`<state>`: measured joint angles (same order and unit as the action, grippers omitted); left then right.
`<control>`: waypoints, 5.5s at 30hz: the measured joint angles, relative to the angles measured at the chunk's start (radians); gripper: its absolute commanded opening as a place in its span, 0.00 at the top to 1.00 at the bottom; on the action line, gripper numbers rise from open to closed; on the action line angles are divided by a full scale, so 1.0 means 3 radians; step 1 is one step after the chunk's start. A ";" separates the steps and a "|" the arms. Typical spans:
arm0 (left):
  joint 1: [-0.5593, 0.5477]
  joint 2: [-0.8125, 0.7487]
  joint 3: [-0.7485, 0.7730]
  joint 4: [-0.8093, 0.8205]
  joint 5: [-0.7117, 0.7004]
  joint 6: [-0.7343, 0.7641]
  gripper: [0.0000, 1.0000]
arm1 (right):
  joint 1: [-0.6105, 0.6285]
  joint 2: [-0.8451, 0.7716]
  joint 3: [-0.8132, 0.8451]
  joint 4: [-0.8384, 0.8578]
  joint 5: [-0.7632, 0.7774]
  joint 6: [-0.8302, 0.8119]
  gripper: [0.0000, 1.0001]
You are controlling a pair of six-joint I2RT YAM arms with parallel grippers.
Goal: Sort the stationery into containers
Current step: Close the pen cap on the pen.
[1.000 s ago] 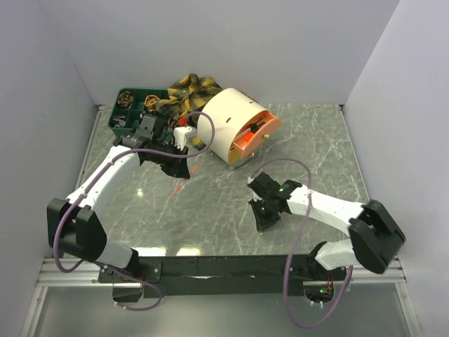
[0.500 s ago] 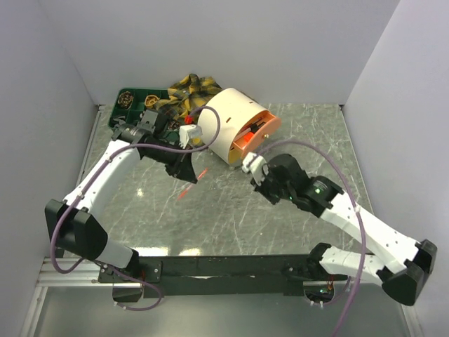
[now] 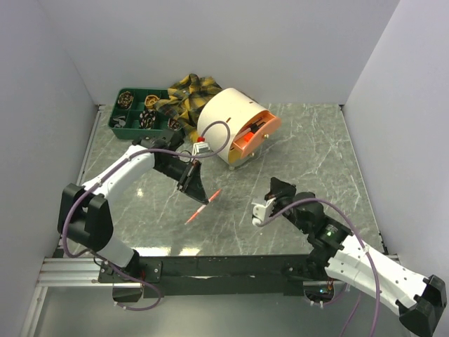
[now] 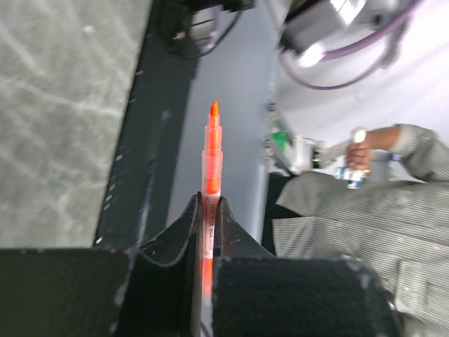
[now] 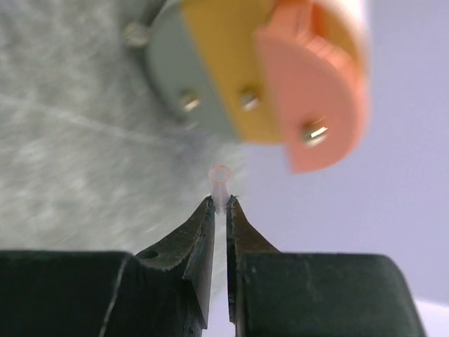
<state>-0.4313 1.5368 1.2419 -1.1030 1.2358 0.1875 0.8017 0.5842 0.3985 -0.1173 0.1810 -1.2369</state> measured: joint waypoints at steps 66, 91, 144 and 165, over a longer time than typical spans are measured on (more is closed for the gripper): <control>-0.0220 0.0347 0.0362 0.0247 0.0342 -0.0259 0.99 | 0.0842 0.0980 0.0636 0.0781 -0.0217 -0.1077 1.00; -0.0203 0.0417 0.0431 0.0301 0.0361 -0.0348 0.99 | 0.0895 0.1010 0.0689 0.0665 -0.0106 -0.1080 1.00; -0.0036 0.0793 0.0676 0.0605 0.0729 -0.1136 0.99 | 0.1287 0.1630 0.1425 -0.0156 0.1005 -0.0944 1.00; 0.0039 0.0673 0.0665 0.0769 0.0749 -0.1099 0.99 | 0.1233 0.1565 0.1254 0.0364 0.0936 -0.0865 0.59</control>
<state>-0.4194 1.7386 1.4414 -0.8722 1.4605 -0.1421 1.1717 1.0538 0.7746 -0.0082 0.4618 -1.4963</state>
